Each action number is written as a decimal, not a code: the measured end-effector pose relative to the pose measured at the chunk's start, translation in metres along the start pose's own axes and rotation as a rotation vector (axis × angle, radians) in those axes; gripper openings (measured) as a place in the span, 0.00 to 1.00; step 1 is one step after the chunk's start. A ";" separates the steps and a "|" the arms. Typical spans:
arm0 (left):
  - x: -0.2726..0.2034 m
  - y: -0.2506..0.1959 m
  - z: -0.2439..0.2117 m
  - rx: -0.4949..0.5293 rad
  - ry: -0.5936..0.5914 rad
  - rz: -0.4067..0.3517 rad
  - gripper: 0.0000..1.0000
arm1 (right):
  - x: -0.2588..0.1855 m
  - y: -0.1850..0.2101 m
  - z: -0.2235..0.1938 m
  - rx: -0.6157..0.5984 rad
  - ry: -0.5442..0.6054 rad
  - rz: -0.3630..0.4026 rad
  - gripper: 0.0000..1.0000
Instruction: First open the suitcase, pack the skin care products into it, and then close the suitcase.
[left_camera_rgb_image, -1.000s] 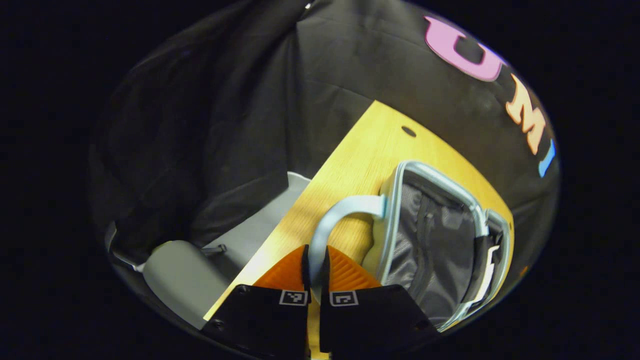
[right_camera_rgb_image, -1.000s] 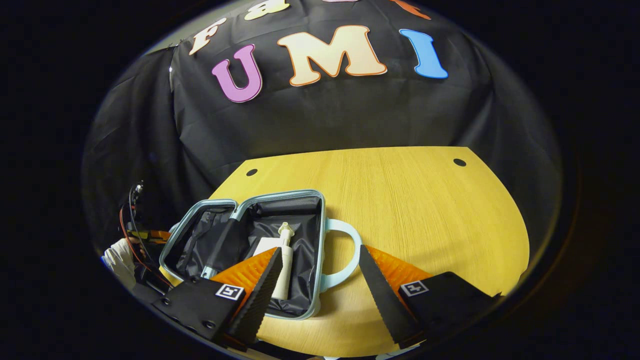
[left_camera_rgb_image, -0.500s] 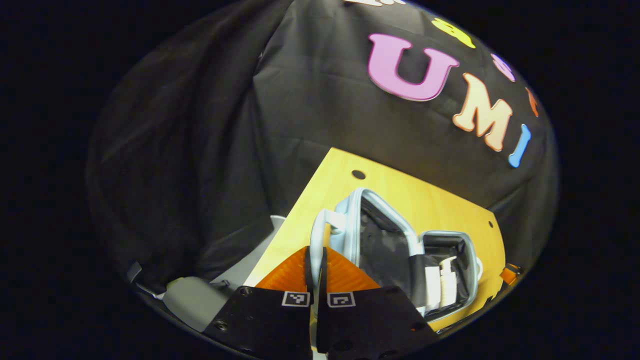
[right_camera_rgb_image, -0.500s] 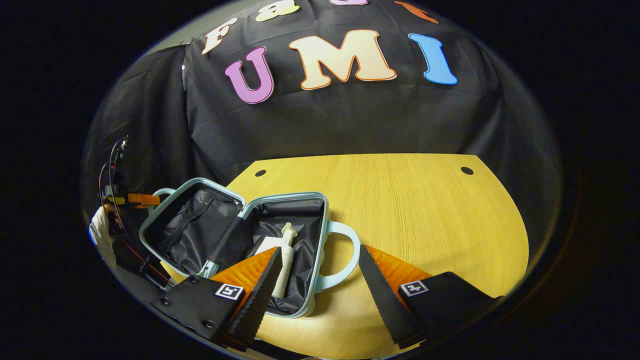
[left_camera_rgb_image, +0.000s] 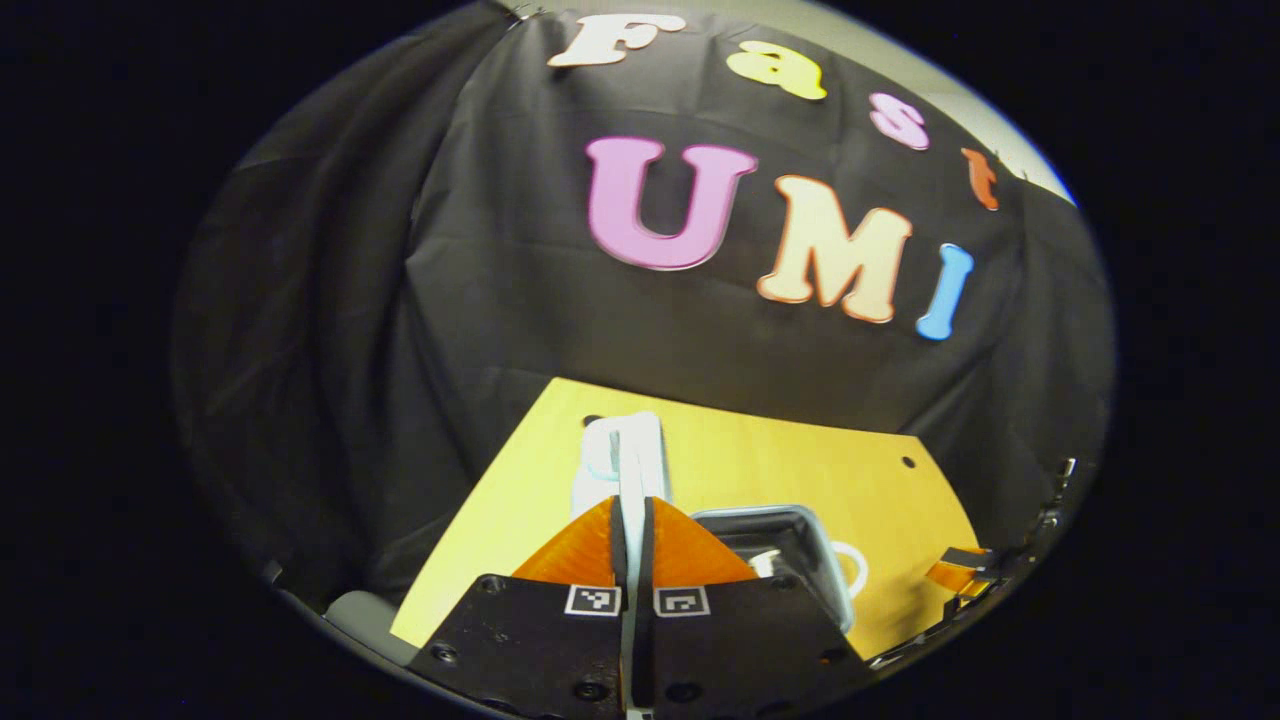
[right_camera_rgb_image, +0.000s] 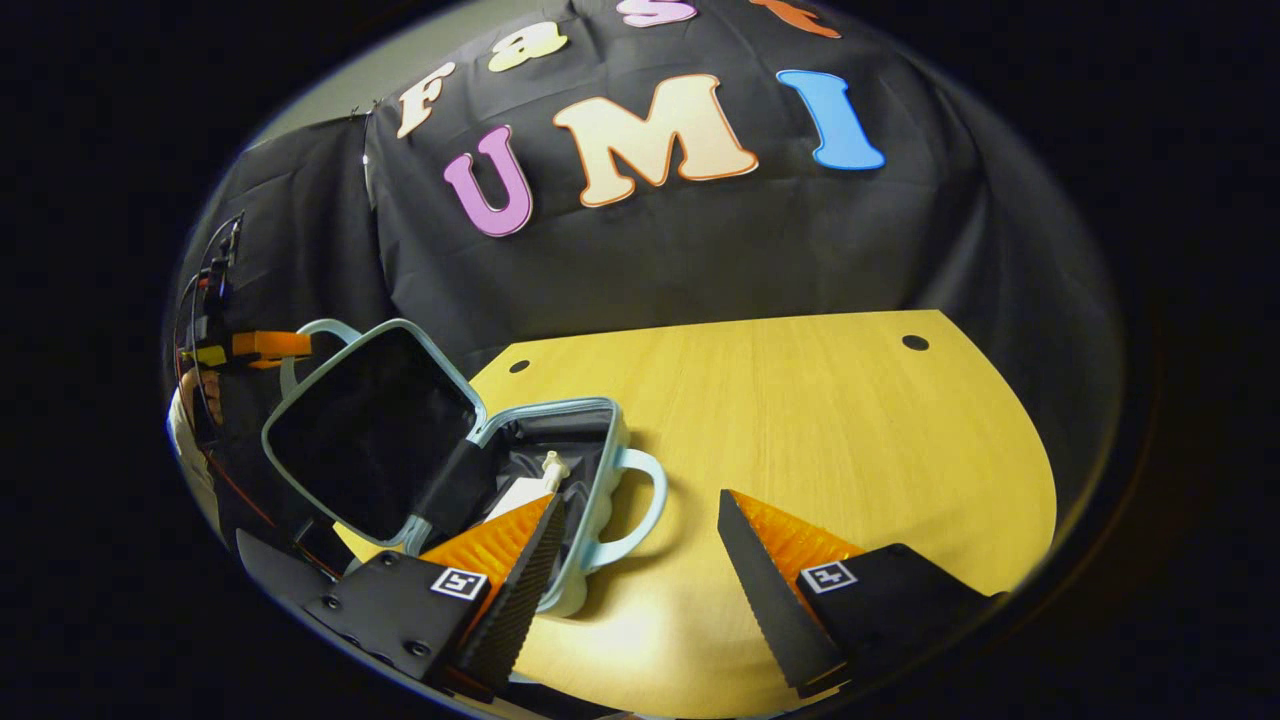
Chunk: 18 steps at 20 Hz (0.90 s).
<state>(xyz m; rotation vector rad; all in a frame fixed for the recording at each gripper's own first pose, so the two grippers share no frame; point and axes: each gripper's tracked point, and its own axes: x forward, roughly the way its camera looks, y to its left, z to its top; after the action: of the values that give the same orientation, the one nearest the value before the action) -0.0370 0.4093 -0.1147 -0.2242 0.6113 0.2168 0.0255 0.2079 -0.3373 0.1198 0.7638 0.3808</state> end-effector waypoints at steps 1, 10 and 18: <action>-0.001 -0.022 0.001 0.024 0.003 -0.020 0.00 | -0.006 -0.010 0.000 0.002 -0.005 -0.003 0.98; 0.042 -0.183 -0.038 0.053 0.052 -0.191 0.00 | -0.063 -0.112 0.004 0.058 -0.055 -0.095 0.97; 0.098 -0.269 -0.122 0.066 0.181 -0.267 0.00 | -0.118 -0.190 -0.003 0.106 -0.083 -0.232 0.94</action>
<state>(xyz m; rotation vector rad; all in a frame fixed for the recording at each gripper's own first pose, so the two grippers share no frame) 0.0470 0.1335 -0.2312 -0.2606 0.7588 -0.0818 0.0010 -0.0126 -0.3083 0.1439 0.7069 0.1145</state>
